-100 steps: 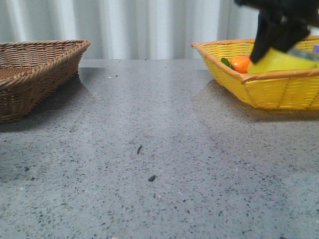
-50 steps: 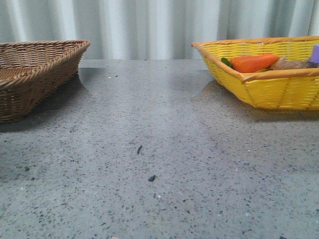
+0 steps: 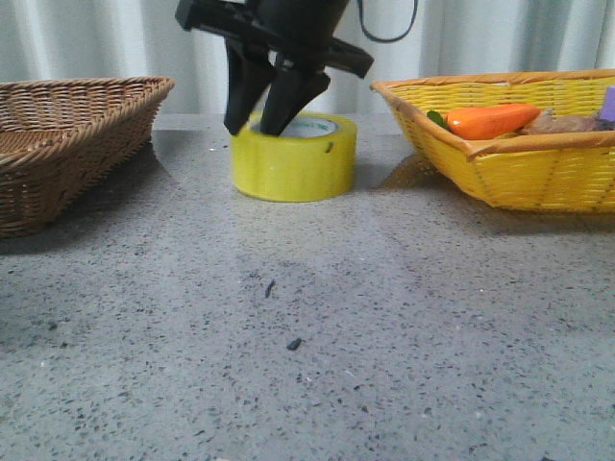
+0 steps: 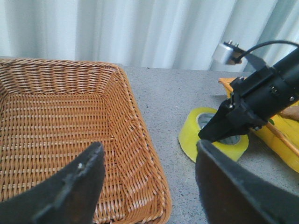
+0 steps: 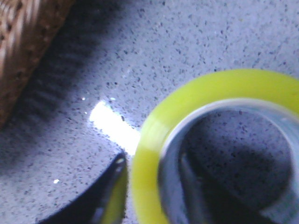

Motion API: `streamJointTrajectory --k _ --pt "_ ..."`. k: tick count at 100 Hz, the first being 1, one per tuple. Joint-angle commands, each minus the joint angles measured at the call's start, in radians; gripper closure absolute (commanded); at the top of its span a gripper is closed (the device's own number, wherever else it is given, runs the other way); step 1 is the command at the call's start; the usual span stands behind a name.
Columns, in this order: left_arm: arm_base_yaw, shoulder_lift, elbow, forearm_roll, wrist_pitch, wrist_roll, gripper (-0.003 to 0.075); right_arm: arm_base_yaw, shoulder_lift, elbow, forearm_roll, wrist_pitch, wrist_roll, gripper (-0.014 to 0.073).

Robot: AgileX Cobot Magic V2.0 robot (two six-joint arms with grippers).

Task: Transfer tape with both arms
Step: 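Carry the tape roll to the table center and release it, then grasp the tape roll on the table with the left gripper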

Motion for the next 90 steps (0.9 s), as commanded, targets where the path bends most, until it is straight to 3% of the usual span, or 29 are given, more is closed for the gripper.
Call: streamJointTrajectory --k 1,13,31,63,90 --pt "-0.01 0.007 -0.028 -0.022 -0.07 0.0 0.0324 -0.002 -0.118 -0.041 0.025 -0.019 0.002 0.019" --pt "-0.01 0.017 -0.033 -0.022 -0.09 0.012 0.0325 -0.002 -0.245 -0.041 0.025 0.013 0.002 0.0279" --pt "-0.067 0.153 -0.124 -0.022 -0.065 0.109 0.0336 -0.002 -0.488 -0.017 0.025 0.083 -0.021 0.0665" --pt "-0.227 0.575 -0.435 -0.017 0.032 0.148 0.0336 -0.002 -0.963 0.351 -0.029 -0.006 -0.06 0.0641" --pt "-0.233 0.907 -0.774 -0.013 0.351 0.164 0.0335 -0.002 -1.358 0.725 -0.076 -0.293 -0.06 0.0641"
